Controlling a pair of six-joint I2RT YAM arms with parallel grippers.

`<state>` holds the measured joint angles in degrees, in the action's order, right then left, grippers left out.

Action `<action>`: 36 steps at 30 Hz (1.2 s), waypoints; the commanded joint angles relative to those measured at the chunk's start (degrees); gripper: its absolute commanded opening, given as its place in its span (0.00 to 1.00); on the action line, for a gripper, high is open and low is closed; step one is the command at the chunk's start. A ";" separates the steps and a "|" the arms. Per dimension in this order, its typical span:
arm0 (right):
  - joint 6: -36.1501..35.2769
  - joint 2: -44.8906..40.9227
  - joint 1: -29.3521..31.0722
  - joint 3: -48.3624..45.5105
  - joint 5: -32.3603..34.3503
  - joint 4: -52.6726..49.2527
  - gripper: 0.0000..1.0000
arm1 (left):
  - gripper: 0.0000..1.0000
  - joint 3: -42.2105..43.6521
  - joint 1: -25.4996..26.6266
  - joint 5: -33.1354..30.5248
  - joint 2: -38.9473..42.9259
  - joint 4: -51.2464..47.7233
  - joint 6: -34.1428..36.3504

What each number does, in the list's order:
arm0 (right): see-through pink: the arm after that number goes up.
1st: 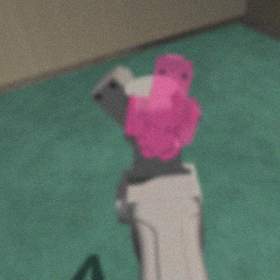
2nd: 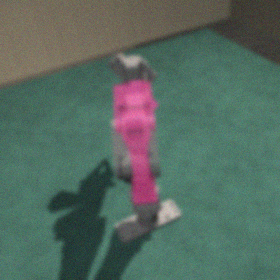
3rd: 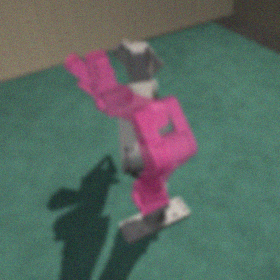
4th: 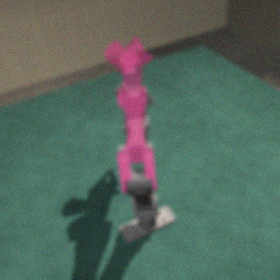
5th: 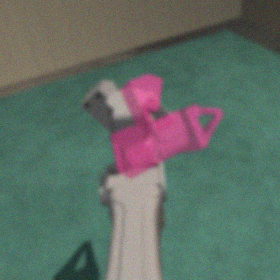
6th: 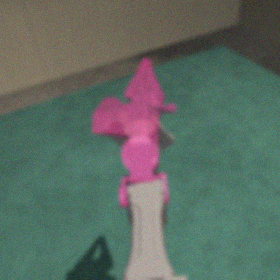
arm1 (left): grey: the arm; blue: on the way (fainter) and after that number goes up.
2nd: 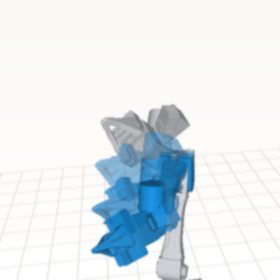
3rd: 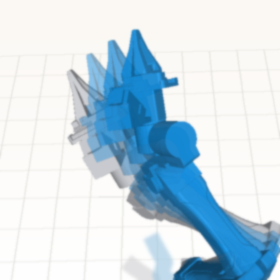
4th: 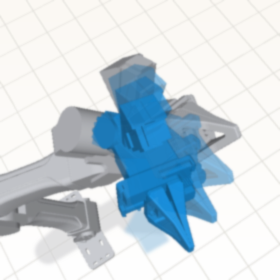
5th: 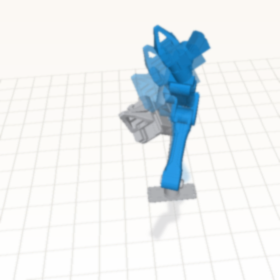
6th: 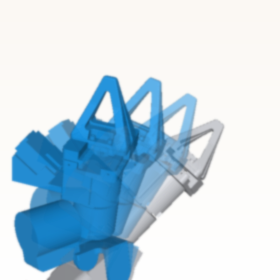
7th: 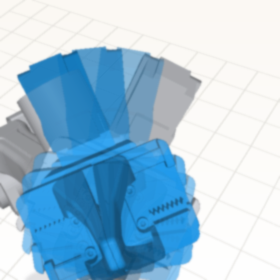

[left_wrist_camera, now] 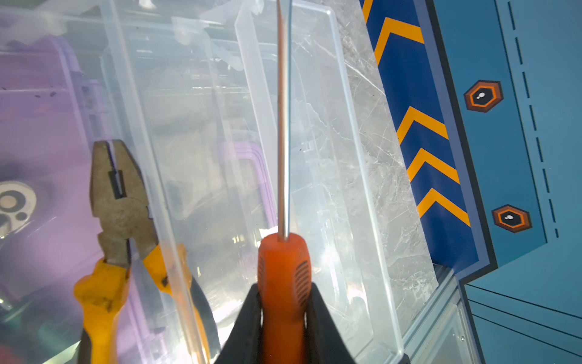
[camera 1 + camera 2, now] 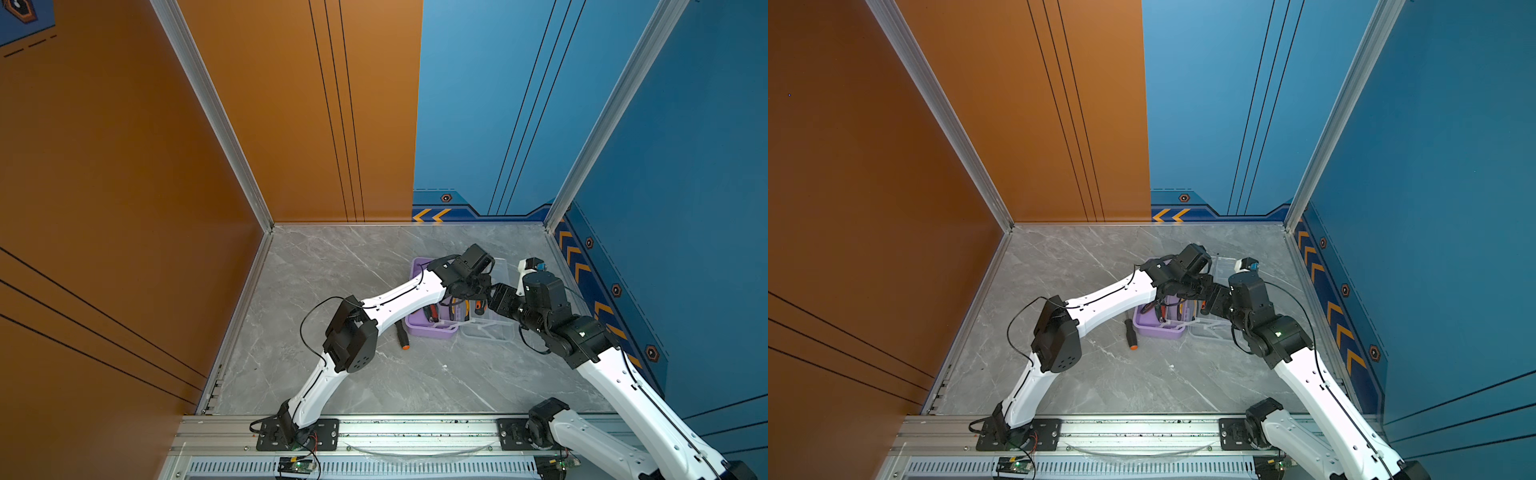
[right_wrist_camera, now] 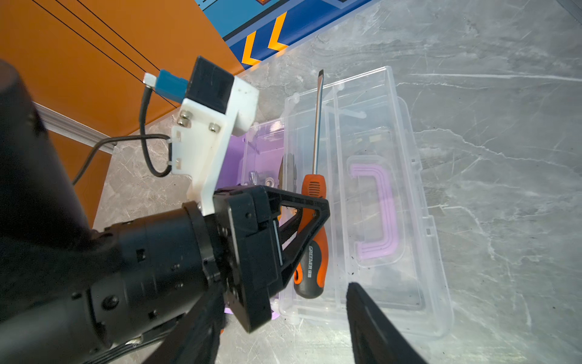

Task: Pack the tool kit
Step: 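Lift the orange screwdriver and carry it over the clear tray, then lower the orange screwdriver into the clear tray and open the left gripper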

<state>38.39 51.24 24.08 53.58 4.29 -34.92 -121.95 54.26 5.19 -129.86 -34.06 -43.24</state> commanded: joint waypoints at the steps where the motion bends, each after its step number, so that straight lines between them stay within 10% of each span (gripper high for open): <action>1: -0.25 0.61 -0.34 -0.75 -0.91 -0.24 0.64 | 0.00 -0.04 -0.91 0.98 -0.42 0.67 -1.49; 20: -0.38 1.93 -0.78 -1.37 -1.74 0.46 0.65 | 0.00 3.85 -3.28 2.02 -1.67 0.66 -3.58; 36: -0.42 1.85 -0.69 -0.33 -1.40 -0.86 0.69 | 0.37 5.05 -5.85 1.83 2.73 0.72 -0.98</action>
<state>38.39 53.10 23.55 52.64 2.98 -34.92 -118.80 50.70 8.86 -129.27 -29.02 -46.24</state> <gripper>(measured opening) 0.685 0.361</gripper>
